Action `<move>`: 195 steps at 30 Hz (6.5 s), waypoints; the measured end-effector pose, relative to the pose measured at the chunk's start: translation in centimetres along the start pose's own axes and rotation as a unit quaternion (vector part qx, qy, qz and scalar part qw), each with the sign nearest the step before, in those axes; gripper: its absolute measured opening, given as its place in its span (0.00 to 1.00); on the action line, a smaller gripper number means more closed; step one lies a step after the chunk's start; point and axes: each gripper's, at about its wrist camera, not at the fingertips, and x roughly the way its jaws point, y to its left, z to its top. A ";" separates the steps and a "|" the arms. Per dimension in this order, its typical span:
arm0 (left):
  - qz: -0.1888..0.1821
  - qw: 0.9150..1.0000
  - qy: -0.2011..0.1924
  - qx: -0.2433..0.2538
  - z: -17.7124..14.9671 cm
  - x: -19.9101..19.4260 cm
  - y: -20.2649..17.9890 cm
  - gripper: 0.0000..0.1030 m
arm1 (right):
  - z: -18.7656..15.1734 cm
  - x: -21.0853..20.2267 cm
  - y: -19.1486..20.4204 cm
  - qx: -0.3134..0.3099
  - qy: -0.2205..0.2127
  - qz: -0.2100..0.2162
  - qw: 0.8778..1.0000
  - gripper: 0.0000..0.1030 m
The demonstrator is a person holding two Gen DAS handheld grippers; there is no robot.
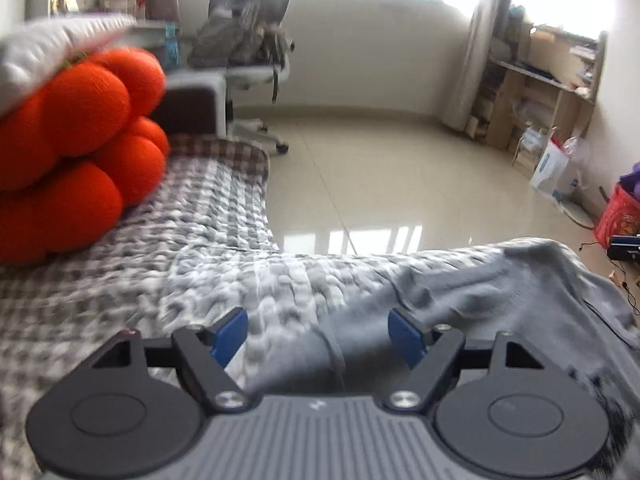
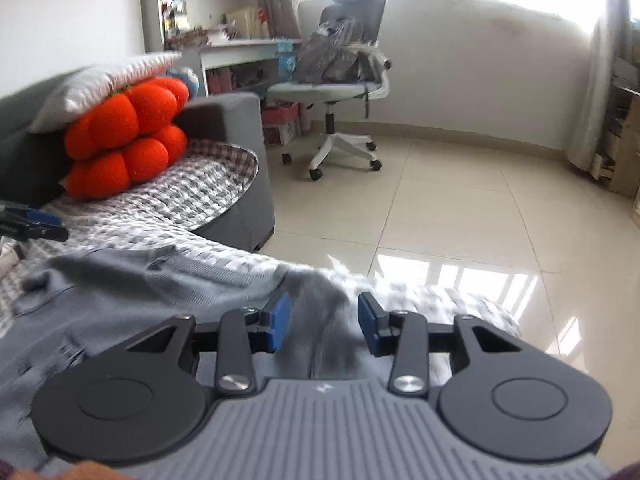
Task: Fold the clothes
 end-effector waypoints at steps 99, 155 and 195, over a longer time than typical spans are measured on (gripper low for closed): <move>0.149 0.978 -0.043 -0.140 -5.6 -4.3 8.0 0.80 | -5.7 -0.4 -3.3 0.086 0.019 -0.132 0.987 0.47; 0.069 0.989 -0.030 -0.124 -7.0 -4.1 2.6 0.25 | -7.3 0.3 15.4 -0.086 0.052 -0.013 0.995 0.13; -0.067 0.940 -0.004 -0.334 -10.8 -5.3 9.9 0.70 | -3.3 10.7 33.5 -0.036 0.049 0.175 0.983 0.04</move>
